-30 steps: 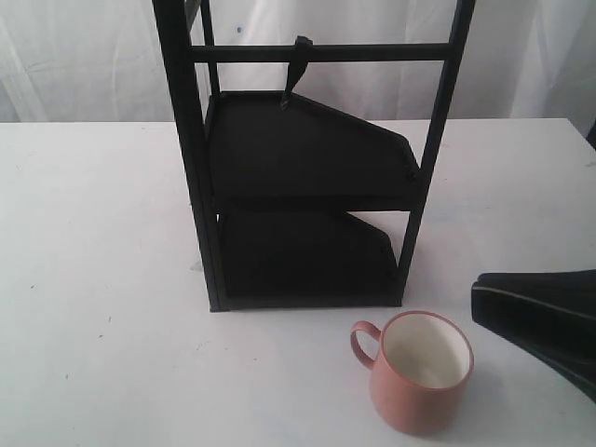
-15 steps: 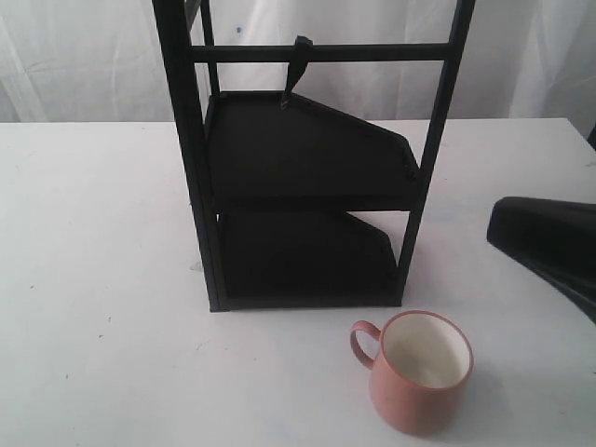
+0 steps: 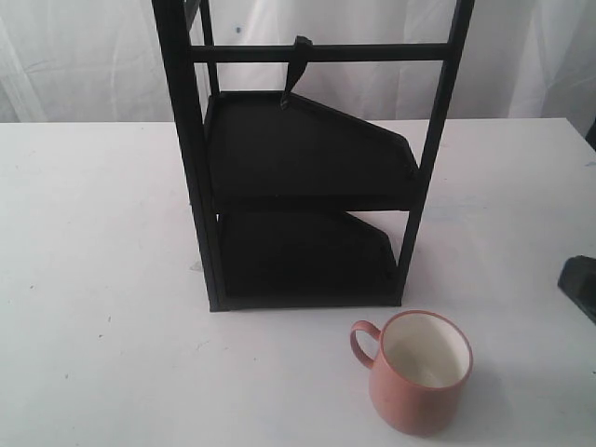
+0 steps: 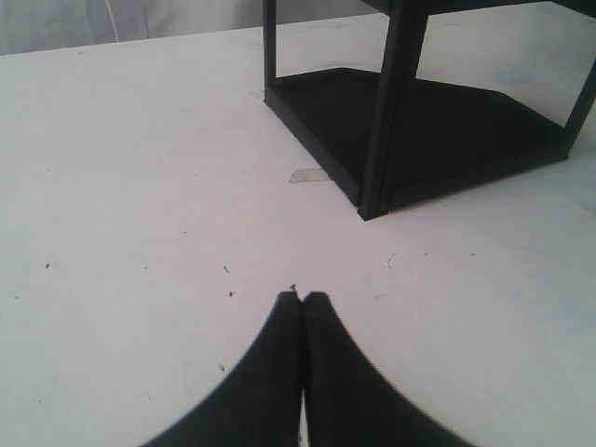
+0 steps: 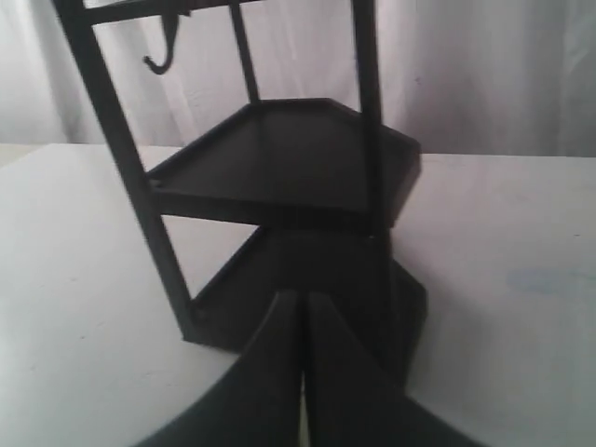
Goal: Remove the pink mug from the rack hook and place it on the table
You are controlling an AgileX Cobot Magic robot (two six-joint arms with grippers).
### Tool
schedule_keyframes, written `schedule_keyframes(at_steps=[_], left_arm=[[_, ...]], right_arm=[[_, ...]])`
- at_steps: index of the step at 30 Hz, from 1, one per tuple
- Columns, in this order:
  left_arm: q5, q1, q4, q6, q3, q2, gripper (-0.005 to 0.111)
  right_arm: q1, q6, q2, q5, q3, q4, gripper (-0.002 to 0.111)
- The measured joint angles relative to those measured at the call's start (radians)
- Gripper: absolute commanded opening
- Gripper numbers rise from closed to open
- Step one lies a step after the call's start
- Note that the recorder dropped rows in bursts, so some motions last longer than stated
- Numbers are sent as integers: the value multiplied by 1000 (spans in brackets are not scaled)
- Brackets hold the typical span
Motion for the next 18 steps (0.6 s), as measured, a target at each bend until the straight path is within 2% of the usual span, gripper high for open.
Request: schedule_keyframes(at_steps=[8, 18], left_arm=[[0, 0, 0, 0, 0, 0, 0], [0, 0, 0, 0, 0, 0, 0]], right_arm=[[-165, 6, -129, 22, 121, -46, 0], [-221, 88, -221, 64, 197, -139, 0]])
